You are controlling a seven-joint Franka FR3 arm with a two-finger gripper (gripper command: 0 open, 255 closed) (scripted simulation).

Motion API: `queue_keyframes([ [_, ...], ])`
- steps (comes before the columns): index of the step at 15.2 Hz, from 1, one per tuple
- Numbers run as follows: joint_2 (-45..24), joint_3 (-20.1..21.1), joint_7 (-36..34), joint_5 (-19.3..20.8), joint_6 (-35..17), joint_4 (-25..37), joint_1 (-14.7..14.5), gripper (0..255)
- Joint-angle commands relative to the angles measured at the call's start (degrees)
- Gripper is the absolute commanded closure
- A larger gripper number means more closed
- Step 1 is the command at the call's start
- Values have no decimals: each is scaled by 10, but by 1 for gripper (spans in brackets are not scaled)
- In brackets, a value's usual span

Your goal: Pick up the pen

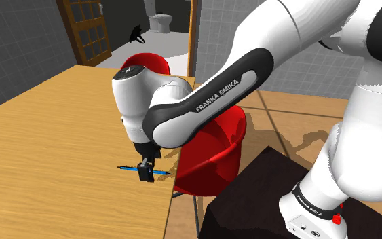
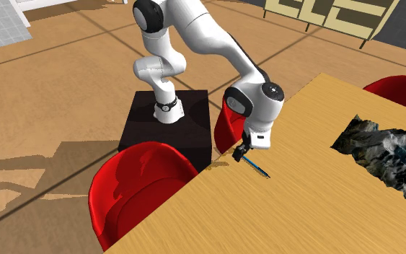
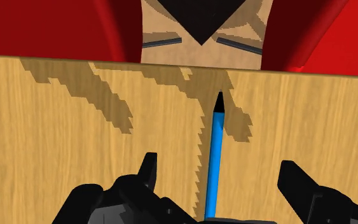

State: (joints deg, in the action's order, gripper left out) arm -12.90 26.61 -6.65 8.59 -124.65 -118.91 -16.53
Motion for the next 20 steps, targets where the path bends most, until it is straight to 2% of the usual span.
queue_keyframes([
  [1, -2, 0, -2, 2, -5, -3, -1, 0],
  [2, -2, 0, -2, 2, -5, -2, -1, 255],
  [11, -2, 0, -2, 2, -5, -3, -1, 255],
  [20, 38, 6, 16, -24, 56, 24, 5, 255],
])
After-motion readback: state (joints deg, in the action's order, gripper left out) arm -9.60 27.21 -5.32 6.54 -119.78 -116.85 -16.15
